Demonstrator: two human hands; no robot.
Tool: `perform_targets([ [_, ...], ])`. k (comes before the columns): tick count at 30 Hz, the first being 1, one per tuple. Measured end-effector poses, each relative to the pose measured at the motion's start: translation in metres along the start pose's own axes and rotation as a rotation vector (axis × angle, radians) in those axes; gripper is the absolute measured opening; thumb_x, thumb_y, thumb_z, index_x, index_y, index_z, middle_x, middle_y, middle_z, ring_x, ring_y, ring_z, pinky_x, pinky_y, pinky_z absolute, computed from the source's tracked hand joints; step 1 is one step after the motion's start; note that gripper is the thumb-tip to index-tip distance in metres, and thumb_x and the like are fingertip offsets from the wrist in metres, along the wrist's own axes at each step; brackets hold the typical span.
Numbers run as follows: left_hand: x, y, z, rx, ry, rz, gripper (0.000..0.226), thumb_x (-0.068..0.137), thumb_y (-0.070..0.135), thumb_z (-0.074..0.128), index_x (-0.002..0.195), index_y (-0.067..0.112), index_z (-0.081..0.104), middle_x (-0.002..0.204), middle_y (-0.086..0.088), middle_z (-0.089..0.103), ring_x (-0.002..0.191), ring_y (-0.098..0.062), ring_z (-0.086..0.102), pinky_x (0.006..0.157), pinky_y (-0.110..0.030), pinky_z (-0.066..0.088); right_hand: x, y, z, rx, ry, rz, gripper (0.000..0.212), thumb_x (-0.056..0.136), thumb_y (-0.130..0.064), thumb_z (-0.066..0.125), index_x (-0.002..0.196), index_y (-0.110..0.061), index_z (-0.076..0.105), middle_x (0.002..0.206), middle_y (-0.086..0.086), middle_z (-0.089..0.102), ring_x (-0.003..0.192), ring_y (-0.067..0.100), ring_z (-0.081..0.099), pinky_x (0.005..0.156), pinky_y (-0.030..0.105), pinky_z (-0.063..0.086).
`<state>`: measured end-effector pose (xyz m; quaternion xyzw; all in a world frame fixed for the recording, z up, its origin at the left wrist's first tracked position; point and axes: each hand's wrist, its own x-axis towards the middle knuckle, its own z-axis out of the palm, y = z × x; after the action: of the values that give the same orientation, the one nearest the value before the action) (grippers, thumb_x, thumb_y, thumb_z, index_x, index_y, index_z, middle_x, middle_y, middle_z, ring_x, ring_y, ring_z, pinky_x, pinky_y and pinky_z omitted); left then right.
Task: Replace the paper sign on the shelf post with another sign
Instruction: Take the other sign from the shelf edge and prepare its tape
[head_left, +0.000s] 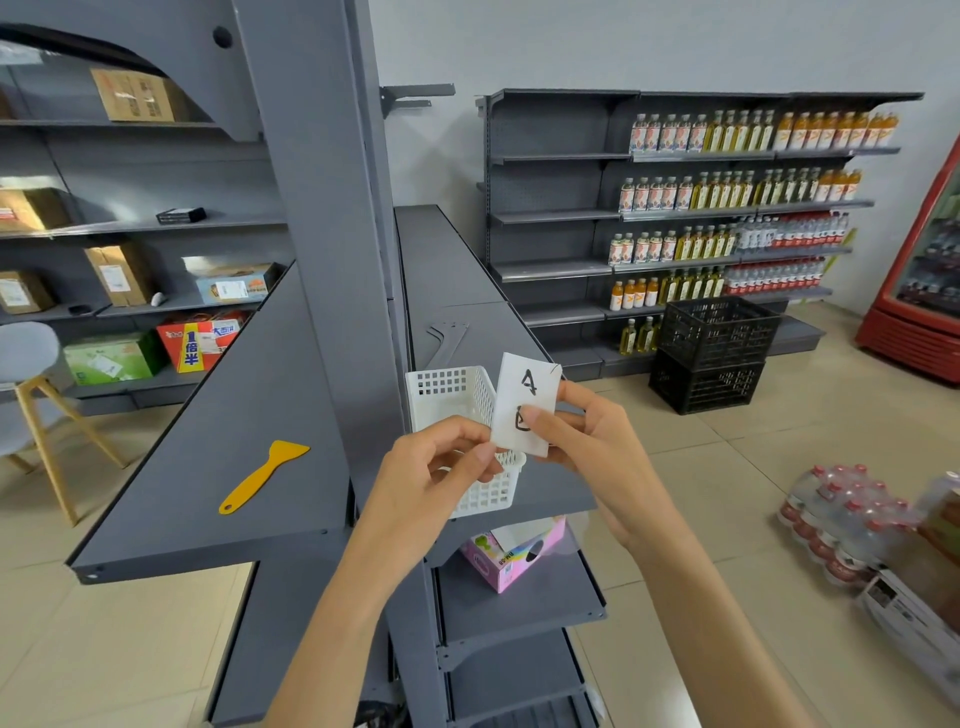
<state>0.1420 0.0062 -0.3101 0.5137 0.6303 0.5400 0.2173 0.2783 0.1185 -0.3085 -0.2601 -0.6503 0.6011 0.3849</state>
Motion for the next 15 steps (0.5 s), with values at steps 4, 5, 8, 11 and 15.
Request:
perform_targets([
  [4, -0.0011, 0.0007, -0.0005, -0.011, 0.004, -0.004, 0.013, 0.095, 0.017, 0.061, 0.096, 0.017, 0.074, 0.083, 0.003, 0.078, 0.082, -0.004, 0.072, 0.072, -0.005, 0.049, -0.0014, -0.0003, 0.0, 0.017, 0.004, 0.012, 0.018, 0.096, -0.011, 0.063, 0.11, -0.021, 0.067, 0.095, 0.001, 0.081, 0.08, 0.01, 0.077, 0.068, 0.019, 0.059],
  [5, -0.0013, 0.0008, -0.0005, -0.015, 0.005, -0.007, 0.013, 0.095, 0.016, 0.061, 0.096, 0.017, 0.074, 0.083, 0.003, 0.078, 0.082, -0.004, 0.072, 0.072, -0.005, 0.049, -0.0017, -0.0008, 0.0002, 0.017, 0.006, 0.016, 0.018, 0.096, -0.011, 0.063, 0.111, -0.021, 0.067, 0.096, 0.001, 0.081, 0.08, 0.009, 0.077, 0.068, 0.019, 0.059],
  [8, -0.0017, 0.0009, -0.0006, -0.018, 0.007, -0.007, 0.014, 0.095, 0.016, 0.06, 0.094, 0.017, 0.074, 0.082, 0.003, 0.078, 0.082, -0.004, 0.072, 0.072, -0.004, 0.048, -0.0019, -0.001, 0.0008, 0.01, 0.009, 0.018, 0.018, 0.096, -0.012, 0.064, 0.109, -0.023, 0.067, 0.096, -0.002, 0.081, 0.081, 0.009, 0.077, 0.069, 0.019, 0.06],
  [11, -0.0019, 0.0004, -0.0004, 0.001, 0.014, 0.003, 0.014, 0.095, 0.017, 0.06, 0.091, 0.018, 0.073, 0.08, 0.003, 0.077, 0.08, -0.003, 0.071, 0.072, -0.005, 0.048, -0.0022, -0.0003, 0.0016, 0.018, 0.002, 0.012, 0.018, 0.095, -0.012, 0.064, 0.107, -0.025, 0.067, 0.095, -0.003, 0.081, 0.082, 0.011, 0.077, 0.072, 0.021, 0.061],
  [15, -0.0023, -0.001, 0.0006, 0.035, 0.01, 0.018, 0.015, 0.096, 0.018, 0.058, 0.088, 0.018, 0.07, 0.076, 0.004, 0.074, 0.076, -0.001, 0.068, 0.073, -0.009, 0.05, -0.0029, 0.0008, 0.0032, 0.027, 0.011, 0.022, 0.024, 0.095, -0.012, 0.065, 0.119, -0.016, 0.062, 0.094, 0.002, 0.081, 0.082, 0.014, 0.078, 0.075, 0.025, 0.062],
])
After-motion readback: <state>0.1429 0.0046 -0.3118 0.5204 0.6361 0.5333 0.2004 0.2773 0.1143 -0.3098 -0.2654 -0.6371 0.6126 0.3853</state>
